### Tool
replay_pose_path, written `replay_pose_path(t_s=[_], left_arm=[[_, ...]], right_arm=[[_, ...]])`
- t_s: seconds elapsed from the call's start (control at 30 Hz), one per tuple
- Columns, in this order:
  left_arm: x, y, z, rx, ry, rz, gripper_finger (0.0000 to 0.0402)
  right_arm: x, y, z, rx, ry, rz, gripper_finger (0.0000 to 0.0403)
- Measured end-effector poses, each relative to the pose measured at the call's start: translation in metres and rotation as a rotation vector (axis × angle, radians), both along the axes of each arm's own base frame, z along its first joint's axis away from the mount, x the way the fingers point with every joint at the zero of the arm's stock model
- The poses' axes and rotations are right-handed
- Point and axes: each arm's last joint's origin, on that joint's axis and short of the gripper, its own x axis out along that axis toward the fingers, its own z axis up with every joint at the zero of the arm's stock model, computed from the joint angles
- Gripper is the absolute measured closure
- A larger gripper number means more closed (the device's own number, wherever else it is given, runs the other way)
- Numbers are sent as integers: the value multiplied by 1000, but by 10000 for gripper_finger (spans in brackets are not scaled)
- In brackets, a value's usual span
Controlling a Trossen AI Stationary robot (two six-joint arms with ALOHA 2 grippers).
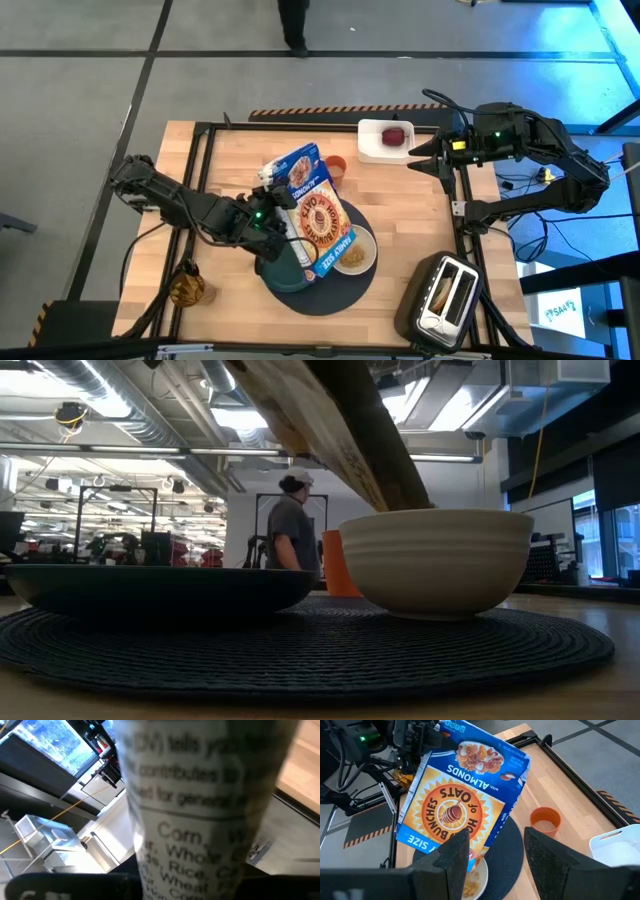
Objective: Arrange a breakfast setting
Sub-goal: Pour the cereal from the blue cereal box into the white bowl
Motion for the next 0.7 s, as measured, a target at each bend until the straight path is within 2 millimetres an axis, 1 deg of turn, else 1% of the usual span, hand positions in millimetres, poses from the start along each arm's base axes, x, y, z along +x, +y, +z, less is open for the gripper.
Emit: replay_pose_path(t_s=[0.3,0.43,0.7], left_arm=[[0,0,0,-4,-4,2,304],[-1,1,-1,-25,-33,19,304],[-10,4,-4,-82,-60,72,304]], right_arm=[[0,0,0,4,0,5,226],[0,0,0,4,0,5,226],[0,0,0,9,0,14,226]])
